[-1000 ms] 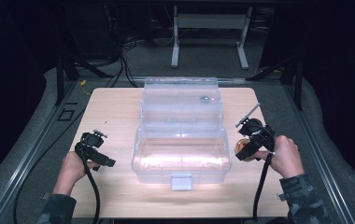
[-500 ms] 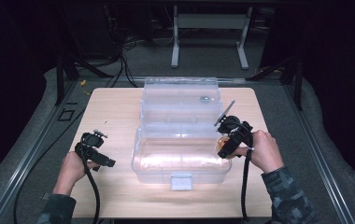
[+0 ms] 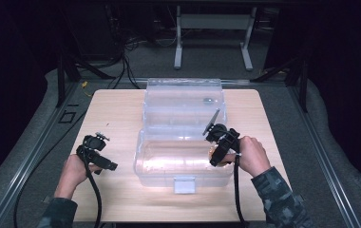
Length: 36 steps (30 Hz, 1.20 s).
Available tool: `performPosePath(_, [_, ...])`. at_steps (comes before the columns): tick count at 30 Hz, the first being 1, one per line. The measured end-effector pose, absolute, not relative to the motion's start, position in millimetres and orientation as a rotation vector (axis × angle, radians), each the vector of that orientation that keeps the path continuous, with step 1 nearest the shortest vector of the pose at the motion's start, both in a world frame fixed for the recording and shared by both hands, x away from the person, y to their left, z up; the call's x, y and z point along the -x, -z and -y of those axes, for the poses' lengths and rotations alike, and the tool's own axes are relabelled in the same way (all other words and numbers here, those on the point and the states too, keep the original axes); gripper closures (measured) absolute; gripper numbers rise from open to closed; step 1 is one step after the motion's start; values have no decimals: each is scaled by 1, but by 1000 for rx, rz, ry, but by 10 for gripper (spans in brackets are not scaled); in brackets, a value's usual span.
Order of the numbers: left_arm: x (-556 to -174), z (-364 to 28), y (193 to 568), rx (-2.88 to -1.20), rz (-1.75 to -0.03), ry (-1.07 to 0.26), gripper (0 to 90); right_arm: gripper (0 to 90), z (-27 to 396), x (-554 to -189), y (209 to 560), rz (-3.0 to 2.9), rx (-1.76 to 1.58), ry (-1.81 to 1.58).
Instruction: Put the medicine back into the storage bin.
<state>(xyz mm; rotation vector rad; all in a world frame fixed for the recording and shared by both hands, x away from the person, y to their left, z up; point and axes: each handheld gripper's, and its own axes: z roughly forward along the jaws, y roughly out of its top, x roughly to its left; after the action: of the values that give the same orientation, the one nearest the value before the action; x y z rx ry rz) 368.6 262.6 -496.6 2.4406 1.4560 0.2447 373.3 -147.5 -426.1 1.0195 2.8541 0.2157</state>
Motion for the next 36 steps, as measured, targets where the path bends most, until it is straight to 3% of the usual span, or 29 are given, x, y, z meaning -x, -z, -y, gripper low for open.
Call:
performPosePath(13, [-368,-261,497,-2454,-1452,-244,1,200,140,-376,457,-2889,-1054,-143])
performPosePath(33, [-368,-261,497,-2458,-1449,-240,1,195,142,-376,467,-2903,-1084,-51])
performPosePath(36, [-368,-261,497,-2455,-1450,-238,1,136,143,-375,466,-2880,-1100,-106])
